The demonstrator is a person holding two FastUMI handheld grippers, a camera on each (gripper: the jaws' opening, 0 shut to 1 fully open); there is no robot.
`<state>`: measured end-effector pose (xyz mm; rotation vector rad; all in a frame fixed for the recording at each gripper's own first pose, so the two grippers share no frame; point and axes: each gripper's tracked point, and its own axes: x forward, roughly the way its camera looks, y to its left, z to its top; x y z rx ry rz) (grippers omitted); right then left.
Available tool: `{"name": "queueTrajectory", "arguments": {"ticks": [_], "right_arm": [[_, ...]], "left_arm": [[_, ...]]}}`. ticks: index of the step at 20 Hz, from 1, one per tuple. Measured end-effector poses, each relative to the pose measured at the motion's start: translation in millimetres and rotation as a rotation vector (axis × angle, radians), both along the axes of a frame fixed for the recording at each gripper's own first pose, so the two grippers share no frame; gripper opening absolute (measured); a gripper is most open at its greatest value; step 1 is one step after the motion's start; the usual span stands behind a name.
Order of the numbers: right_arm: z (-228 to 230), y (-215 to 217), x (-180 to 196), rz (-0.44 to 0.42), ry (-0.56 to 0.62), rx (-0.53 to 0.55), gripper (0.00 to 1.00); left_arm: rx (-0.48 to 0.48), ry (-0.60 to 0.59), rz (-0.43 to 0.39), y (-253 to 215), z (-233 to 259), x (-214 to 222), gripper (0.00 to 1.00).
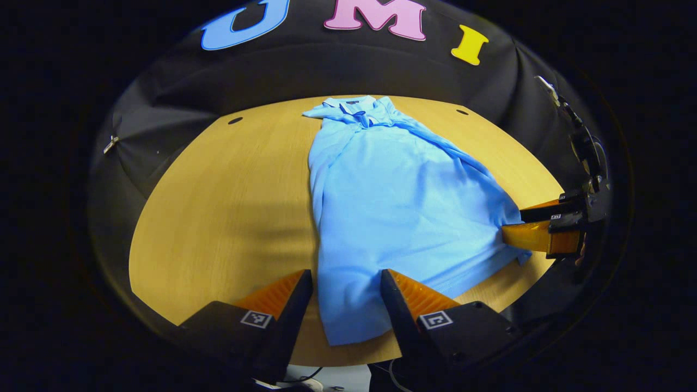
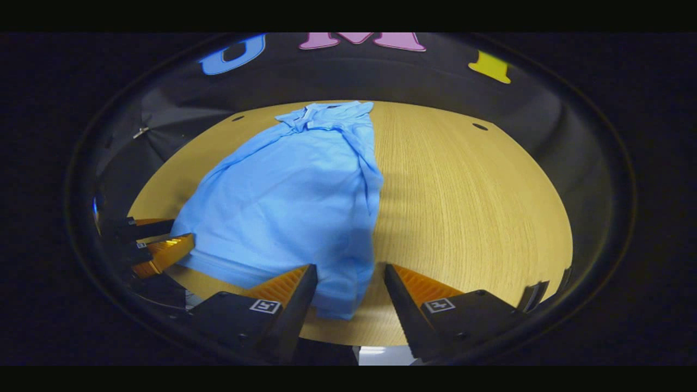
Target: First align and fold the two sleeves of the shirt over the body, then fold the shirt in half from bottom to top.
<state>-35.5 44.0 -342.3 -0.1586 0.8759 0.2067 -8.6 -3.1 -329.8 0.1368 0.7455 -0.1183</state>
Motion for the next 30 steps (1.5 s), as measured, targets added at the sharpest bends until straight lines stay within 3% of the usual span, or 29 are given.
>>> {"name": "queueTrajectory", "arguments": {"ticks": [2, 3, 4, 5, 6, 7, 8, 10, 18, 28, 30], "right_arm": [[0, 0, 3, -0.007, 0.017, 0.013, 0.73], [-1, 2, 6, -0.013, 0.026, 0.027, 0.52], [0, 5, 6, -0.025, 0.04, 0.058, 0.39], [-1, 7, 9, -0.035, 0.051, 0.082, 0.26], [0, 8, 11, -0.045, 0.064, 0.106, 0.14], [-1, 11, 8, -0.039, 0.086, 0.131, 0.1], [0, 14, 8, -0.036, 0.106, 0.155, 0.02], [0, 12, 8, -0.035, 0.133, 0.18, 0.07], [55, 14, 36, 0.013, 0.055, 0.172, 0.07], [174, 43, 172, 0.068, -0.157, 0.248, 0.07], [191, 48, 205, 0.071, -0.192, 0.253, 0.07]], "left_arm": [[-0.003, 0.009, -0.002, -7, 1, -1, 0.78], [-0.008, 0.014, -0.01, -11, -1, -1, 0.6], [-0.013, 0.019, -0.012, -16, -1, 0, 0.53], [-0.02, 0.025, -0.01, -20, -1, 0, 0.33], [-0.021, 0.033, 0.008, -21, 1, -1, 0.29], [-0.027, 0.035, 0.021, -22, 2, 0, 0.13], [-0.035, 0.049, 0.034, -21, 2, 1, 0.05], [-0.053, 0.071, 0.039, -22, 3, 1, 0.07], [-0.095, 0.016, 0.026, -30, 68, 28, 0.06], [-0.12, -0.146, 0.028, -29, 194, 135, 0.06], [-0.129, -0.181, 0.037, -27, 212, 167, 0.02]]}}
